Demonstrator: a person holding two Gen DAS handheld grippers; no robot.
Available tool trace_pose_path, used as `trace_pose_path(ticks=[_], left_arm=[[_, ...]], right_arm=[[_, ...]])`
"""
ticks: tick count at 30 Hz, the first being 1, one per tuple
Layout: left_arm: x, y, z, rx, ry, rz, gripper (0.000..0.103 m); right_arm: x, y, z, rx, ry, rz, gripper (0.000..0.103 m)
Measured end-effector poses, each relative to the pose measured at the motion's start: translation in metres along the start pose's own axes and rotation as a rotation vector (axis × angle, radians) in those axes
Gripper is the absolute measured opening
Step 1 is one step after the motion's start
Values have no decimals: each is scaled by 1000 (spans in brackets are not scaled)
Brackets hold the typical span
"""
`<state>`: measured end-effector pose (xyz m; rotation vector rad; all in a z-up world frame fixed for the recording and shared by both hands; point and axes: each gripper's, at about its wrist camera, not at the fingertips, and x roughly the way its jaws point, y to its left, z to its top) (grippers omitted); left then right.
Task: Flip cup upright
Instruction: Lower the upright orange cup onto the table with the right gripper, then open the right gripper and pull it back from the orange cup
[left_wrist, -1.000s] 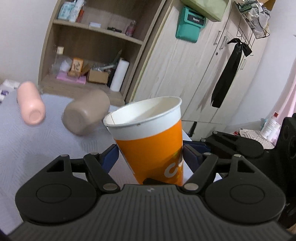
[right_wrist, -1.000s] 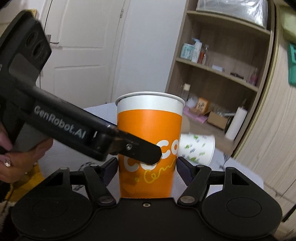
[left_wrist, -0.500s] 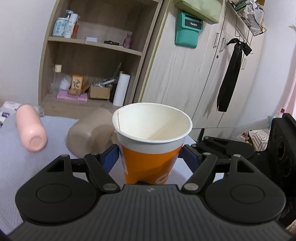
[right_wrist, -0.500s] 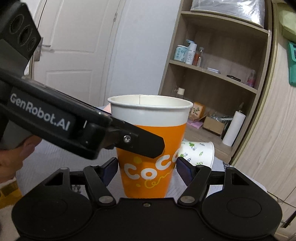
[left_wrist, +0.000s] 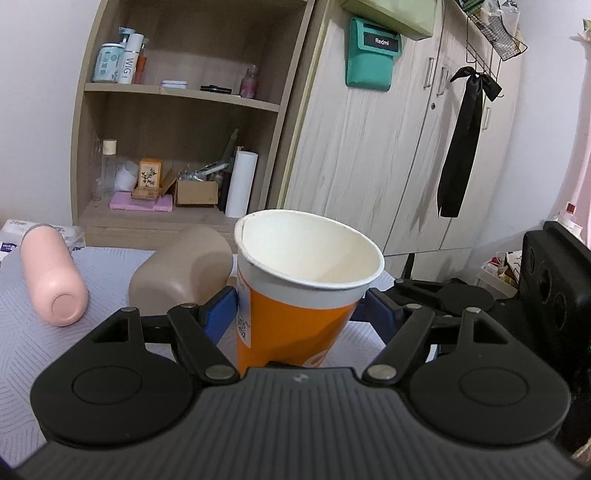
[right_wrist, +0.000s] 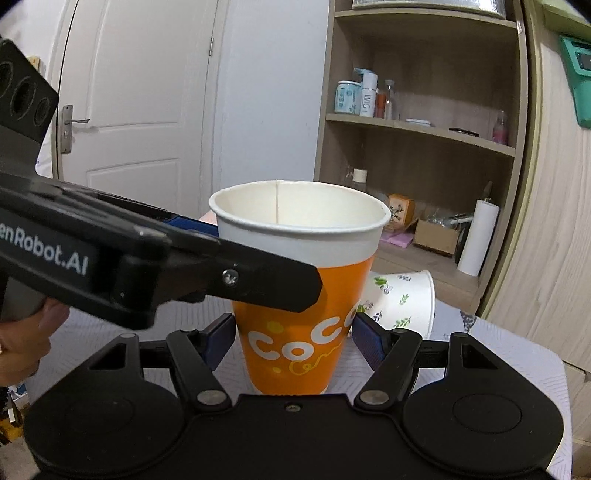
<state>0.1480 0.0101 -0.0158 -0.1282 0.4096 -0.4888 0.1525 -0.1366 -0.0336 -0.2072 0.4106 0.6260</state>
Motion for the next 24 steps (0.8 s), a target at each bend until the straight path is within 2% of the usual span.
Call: trace_pose_path(ticks=[4, 8, 13, 24], left_arm=[[-1, -3, -2, -2, -13, 13, 75], [-5, -6, -5, 9, -19, 11, 79], [-4, 0, -8, 9, 33, 8, 80], [-7, 0, -11, -14, 52, -24, 81]], right_arm=[[-1, 2, 0, -15, -6, -11, 75], [-4, 10, -2, -59, -10, -31, 76], [-10, 11, -3, -65, -23, -25, 78], [-14, 11, -2, -49, -23, -32, 79]])
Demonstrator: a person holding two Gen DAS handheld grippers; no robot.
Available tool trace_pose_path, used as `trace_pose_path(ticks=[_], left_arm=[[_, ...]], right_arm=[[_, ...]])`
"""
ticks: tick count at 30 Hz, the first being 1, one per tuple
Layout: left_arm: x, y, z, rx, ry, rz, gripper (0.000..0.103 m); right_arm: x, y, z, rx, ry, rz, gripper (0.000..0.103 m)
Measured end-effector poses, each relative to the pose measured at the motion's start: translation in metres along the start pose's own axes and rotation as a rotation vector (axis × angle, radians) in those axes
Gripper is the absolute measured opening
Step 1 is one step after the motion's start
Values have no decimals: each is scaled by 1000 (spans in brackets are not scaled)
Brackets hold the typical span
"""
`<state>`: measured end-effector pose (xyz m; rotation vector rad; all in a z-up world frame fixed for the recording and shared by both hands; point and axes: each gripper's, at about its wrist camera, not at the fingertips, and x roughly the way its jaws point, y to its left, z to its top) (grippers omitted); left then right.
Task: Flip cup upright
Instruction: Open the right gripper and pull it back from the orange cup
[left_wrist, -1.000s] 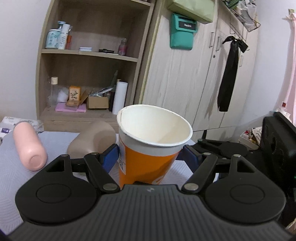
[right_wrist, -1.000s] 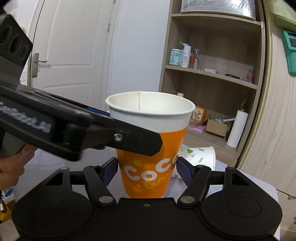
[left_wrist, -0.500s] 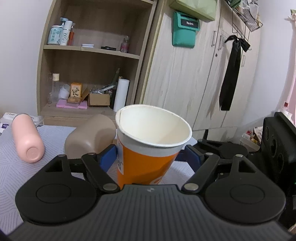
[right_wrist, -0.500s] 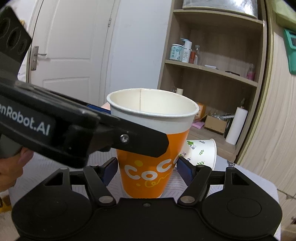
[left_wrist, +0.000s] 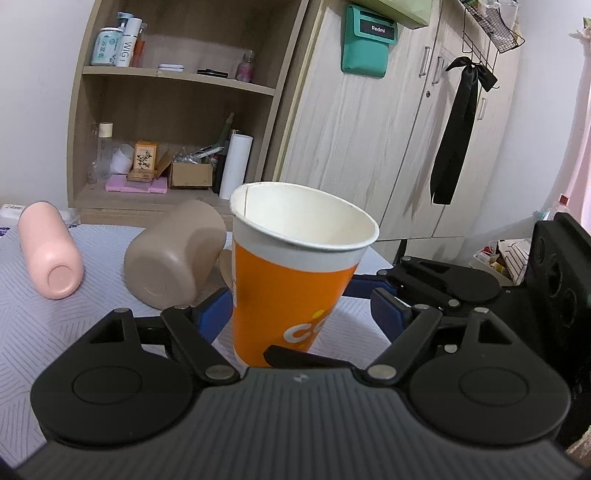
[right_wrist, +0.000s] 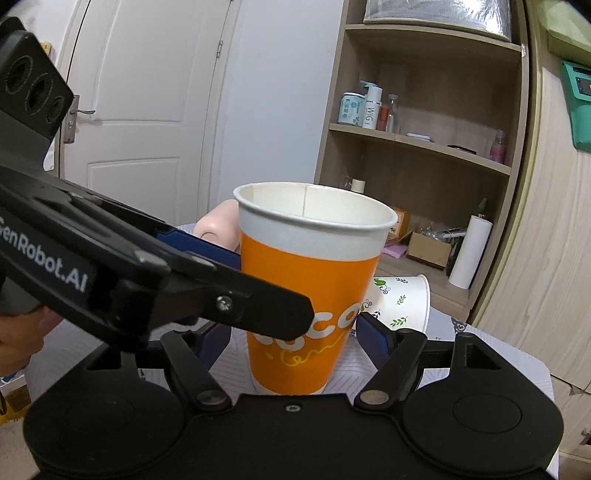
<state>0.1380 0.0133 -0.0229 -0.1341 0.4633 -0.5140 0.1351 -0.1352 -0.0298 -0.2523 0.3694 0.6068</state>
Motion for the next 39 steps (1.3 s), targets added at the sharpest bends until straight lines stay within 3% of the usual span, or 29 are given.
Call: trace_pose_path(ticks=[10, 20, 24, 31, 39], left_arm=[[-2, -2, 3, -3, -11, -14, 81], [-21, -13, 9, 8, -6, 39, 82], [-41, -18, 7, -4, -9, 89, 82], [-88, -36, -4, 10, -80, 154, 86], [-133, -45, -8, 10, -118, 324, 86]], right_arm=[[-2, 2, 2, 16, 3, -40, 80], [-24, 4, -2, 68, -8, -81, 80], [-45, 11, -4, 103, -14, -111, 80], [-88, 33, 2, 142, -82, -140, 81], [-126, 52, 13, 168, -119, -209, 81]])
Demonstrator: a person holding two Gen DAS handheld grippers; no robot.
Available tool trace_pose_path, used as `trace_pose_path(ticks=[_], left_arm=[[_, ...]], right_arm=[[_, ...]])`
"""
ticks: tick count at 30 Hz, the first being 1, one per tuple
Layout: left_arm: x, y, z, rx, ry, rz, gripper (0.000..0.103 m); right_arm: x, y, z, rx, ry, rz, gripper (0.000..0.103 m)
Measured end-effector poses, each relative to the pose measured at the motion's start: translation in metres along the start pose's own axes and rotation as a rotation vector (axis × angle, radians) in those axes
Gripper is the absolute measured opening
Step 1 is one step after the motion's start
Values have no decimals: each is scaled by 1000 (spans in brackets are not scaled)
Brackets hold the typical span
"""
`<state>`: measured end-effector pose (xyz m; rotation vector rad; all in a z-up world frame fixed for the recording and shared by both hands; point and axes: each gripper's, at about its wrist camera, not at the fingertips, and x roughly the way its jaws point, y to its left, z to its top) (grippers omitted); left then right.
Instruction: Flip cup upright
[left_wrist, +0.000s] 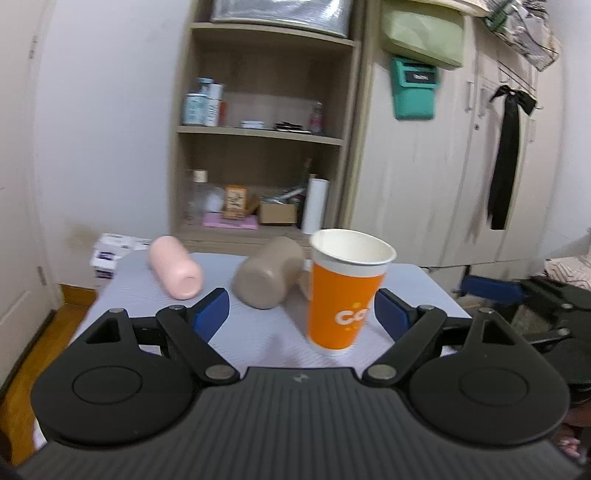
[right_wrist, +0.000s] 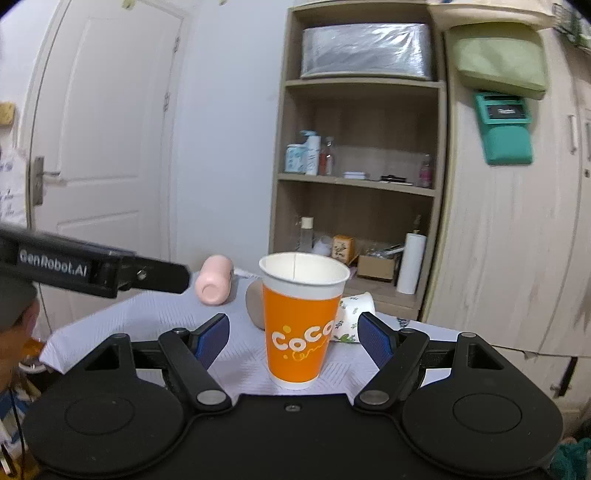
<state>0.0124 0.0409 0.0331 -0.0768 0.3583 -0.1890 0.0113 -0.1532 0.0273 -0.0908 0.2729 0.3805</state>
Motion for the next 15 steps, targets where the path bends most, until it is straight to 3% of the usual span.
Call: trace_pose_path(ticks=[7, 15], left_arm=[[-25, 2, -5, 4, -30, 67, 86], [-38, 2, -10, 3, -52, 122, 95]], right_arm=[[-25, 4, 4, 30, -29, -84, 81], [-40, 14, 0, -7, -68, -115, 86]])
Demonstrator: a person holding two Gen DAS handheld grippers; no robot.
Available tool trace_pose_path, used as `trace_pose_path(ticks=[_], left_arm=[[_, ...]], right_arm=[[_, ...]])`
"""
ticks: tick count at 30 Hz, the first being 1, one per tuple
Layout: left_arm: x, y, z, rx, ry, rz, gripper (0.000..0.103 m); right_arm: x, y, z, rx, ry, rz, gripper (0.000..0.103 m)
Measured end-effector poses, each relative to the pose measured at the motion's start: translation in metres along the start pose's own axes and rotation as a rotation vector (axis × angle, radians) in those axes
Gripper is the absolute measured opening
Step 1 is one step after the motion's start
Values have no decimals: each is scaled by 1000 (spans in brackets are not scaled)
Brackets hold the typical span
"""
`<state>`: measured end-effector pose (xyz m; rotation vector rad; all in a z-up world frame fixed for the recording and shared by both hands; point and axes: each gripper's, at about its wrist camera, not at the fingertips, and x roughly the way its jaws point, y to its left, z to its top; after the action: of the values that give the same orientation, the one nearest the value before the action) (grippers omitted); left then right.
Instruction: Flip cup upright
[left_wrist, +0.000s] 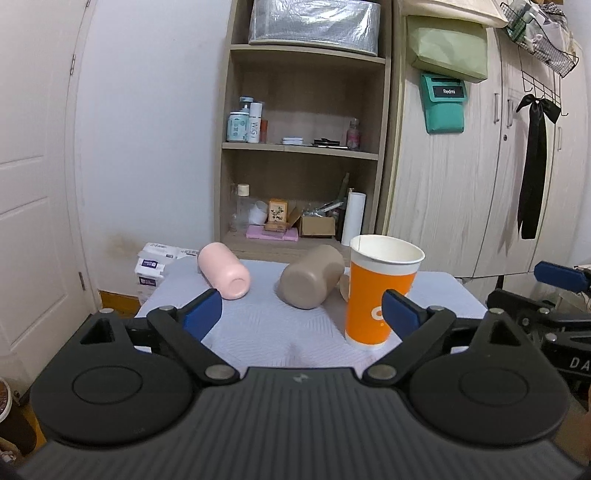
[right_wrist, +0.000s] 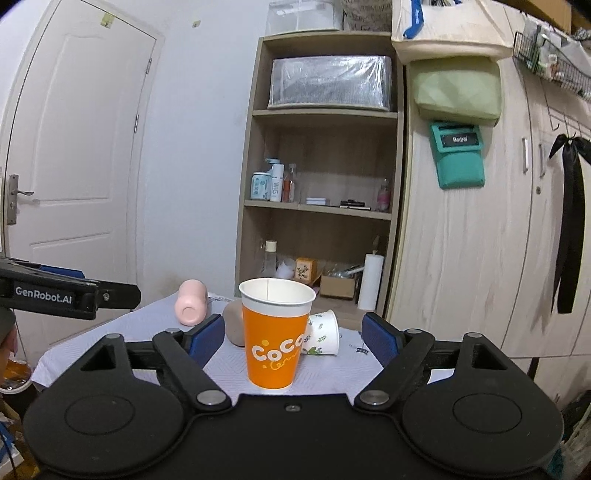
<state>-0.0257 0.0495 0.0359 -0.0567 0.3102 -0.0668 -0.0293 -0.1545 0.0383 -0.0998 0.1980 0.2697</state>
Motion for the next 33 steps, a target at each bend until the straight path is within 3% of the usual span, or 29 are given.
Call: trace_pose_path(ticks=[4, 6, 25, 33], left_arm=[[-2, -2, -1, 17, 1, 1, 99], [-3, -2, -1, 25, -7, -7, 103], [6, 6, -7, -2, 35, 37, 103], [15, 8, -11, -16, 72, 95, 103]], right_arm=[[1, 2, 0, -10, -3, -8, 90], [0, 4, -1, -13, -8, -22, 103], [10, 4, -5, 32, 50, -81, 103], [12, 5, -3, 31, 59, -116, 103]])
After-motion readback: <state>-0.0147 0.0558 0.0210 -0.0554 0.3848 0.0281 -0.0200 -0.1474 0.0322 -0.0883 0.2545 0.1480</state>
